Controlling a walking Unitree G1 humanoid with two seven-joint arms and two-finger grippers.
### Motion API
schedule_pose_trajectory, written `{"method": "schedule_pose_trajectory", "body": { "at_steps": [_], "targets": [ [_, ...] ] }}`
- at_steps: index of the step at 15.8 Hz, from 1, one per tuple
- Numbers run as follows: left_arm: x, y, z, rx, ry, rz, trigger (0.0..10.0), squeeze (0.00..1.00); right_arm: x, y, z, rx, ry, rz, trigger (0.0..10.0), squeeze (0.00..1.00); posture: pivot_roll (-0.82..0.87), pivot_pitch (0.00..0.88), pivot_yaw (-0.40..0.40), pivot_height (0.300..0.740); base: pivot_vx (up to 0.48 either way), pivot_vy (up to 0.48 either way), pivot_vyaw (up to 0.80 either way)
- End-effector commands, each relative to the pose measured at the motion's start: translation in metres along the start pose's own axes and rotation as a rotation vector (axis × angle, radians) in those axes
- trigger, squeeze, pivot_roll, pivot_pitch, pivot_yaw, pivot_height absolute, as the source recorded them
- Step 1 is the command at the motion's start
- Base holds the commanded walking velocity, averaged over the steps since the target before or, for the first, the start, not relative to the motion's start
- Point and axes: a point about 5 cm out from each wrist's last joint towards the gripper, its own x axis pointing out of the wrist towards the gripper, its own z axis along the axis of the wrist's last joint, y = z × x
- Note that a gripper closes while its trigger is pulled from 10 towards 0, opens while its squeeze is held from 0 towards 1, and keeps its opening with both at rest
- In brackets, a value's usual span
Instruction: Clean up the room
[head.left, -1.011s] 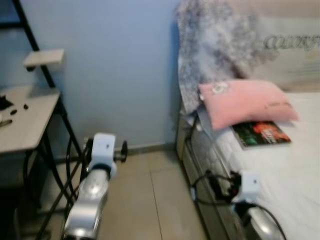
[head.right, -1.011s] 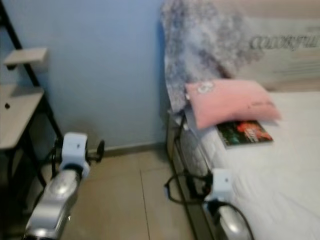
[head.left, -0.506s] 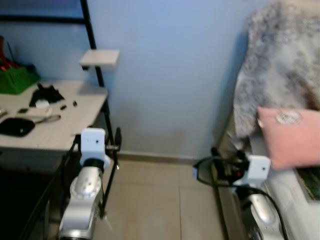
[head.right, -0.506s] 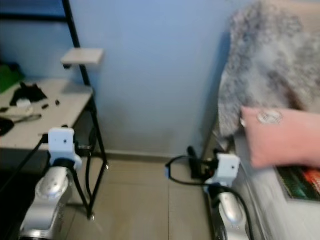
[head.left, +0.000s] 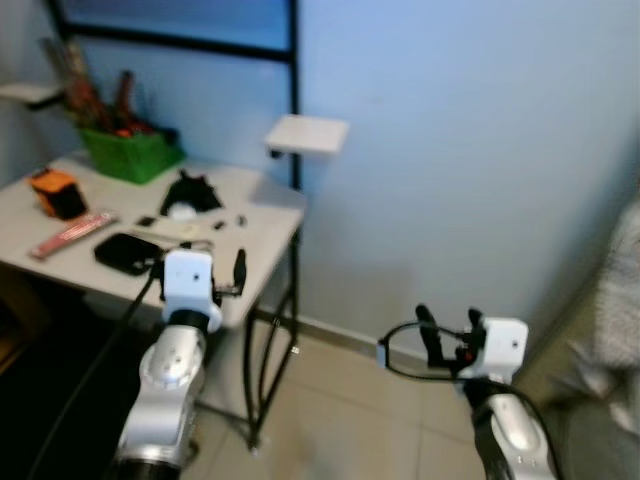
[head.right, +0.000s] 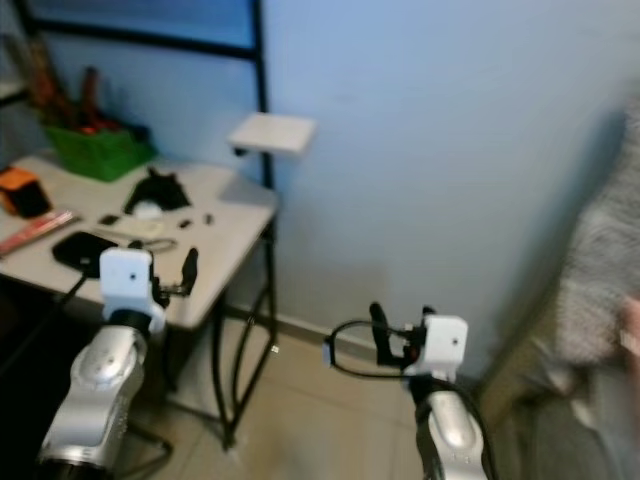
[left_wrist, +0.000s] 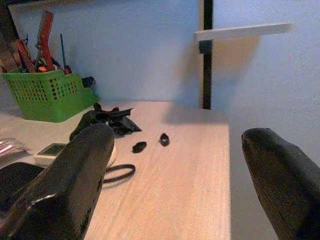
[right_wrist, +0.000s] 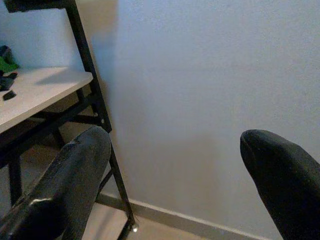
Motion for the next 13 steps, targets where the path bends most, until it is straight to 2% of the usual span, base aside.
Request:
{"method": "schedule_pose_trajectory", "body": {
  "at_steps": [1,2,3,4,5,6,7,9,13],
  "targets": [
    [0.001,-0.011,-0.002,-0.012,0.009,-0.039,10.0,0.00,-0.006,-0.010,-0.005,-0.013,0.029,-0.042,10.0,0.00,0.19,0.000,0.008,0.740,0.000,0.000,0.00],
    [-0.001,-0.010,-0.006,-0.025,0.029,-0.029,10.0,0.00,-0.012,-0.011,-0.008,-0.021,0.037,-0.045,10.0,0.00,0.19,0.000,0.010,0.740,0.000,0.000,0.00],
    [-0.015,-0.010,-0.011,-0.042,0.058,-0.036,10.0,0.00,-0.025,-0.012,-0.007,-0.057,0.036,-0.036,10.0,0.00,0.17,0.000,0.014,0.740,0.000,0.000,0.00],
    [-0.041,-0.019,-0.015,-0.033,0.078,-0.131,10.0,0.00,-0.042,-0.013,-0.007,-0.109,0.047,-0.004,10.0,0.00,0.16,0.000,0.021,0.740,0.000,0.000,0.00],
    [-0.062,-0.029,-0.018,-0.007,0.069,-0.257,10.0,0.00,-0.057,-0.017,-0.010,-0.123,0.065,-0.004,10.0,0.00,0.16,0.000,0.016,0.740,0.000,0.000,0.00],
    [-0.065,-0.030,-0.020,-0.008,0.071,-0.274,10.0,0.00,-0.062,-0.019,-0.013,-0.142,0.082,0.000,10.0,0.00,0.16,0.000,0.016,0.740,0.000,0.000,0.00],
    [-0.057,-0.022,-0.016,0.051,0.021,-0.206,10.0,0.00,-0.069,-0.015,-0.019,-0.203,0.116,0.031,10.0,0.00,0.15,0.000,0.022,0.740,0.000,0.000,0.00],
    [-0.046,-0.025,-0.008,0.037,0.005,-0.181,10.0,0.00,-0.063,-0.021,-0.016,-0.175,0.110,-0.035,10.0,0.00,0.14,0.000,0.022,0.740,0.000,0.000,0.00],
    [-0.045,-0.024,-0.005,0.039,-0.002,-0.176,10.0,0.00,-0.061,-0.022,-0.014,-0.167,0.113,-0.047,10.0,0.00,0.15,0.000,0.019,0.740,0.000,0.000,0.00]
  ]
}}
